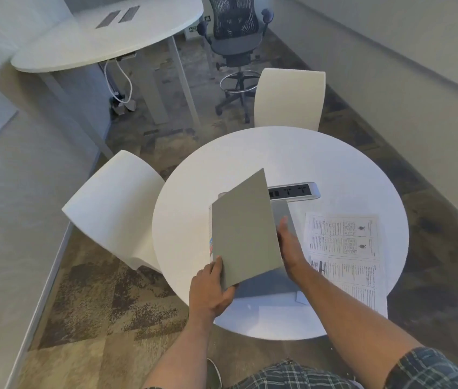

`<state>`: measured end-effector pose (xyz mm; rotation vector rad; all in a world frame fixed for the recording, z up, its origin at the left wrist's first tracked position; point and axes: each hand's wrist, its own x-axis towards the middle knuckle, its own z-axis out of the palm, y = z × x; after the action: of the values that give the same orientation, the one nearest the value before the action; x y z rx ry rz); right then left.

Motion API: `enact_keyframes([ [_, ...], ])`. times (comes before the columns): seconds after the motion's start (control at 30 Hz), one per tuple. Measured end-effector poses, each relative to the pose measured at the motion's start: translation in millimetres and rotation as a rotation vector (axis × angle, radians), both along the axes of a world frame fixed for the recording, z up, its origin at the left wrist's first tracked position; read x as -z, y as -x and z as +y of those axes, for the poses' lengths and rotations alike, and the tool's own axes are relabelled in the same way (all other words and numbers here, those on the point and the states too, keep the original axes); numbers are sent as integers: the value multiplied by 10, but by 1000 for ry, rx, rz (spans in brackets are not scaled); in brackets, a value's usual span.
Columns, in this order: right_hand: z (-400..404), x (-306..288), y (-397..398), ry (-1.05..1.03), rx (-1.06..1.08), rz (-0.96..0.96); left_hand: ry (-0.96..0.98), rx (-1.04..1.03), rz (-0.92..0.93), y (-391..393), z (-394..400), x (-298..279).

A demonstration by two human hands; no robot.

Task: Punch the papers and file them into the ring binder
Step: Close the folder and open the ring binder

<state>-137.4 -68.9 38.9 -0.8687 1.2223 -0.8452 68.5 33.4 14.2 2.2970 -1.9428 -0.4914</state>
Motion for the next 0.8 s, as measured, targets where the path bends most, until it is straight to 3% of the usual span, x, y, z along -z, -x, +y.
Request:
enact_keyframes([
  [0.07, 7, 75, -56, 27, -104, 229, 3, -68, 121, -26, 30, -11],
  [0.23, 64, 387, 6, 149, -598, 775, 67, -350, 500, -113, 110, 0],
  [0.33, 101, 568, 54, 176, -904, 1069, 97, -528, 610, -116, 144, -93],
  [0.47, 213, 555, 57, 259, -1093, 1223, 75, -676, 645, -220, 163, -63],
  [0.7, 177, 692, 15, 262, -1091, 1290, 169, -990, 914, -354, 146, 86],
  [0.8, 184, 732, 31, 270, -1090, 1295, 164, -1088, 927, -427, 152, 141],
])
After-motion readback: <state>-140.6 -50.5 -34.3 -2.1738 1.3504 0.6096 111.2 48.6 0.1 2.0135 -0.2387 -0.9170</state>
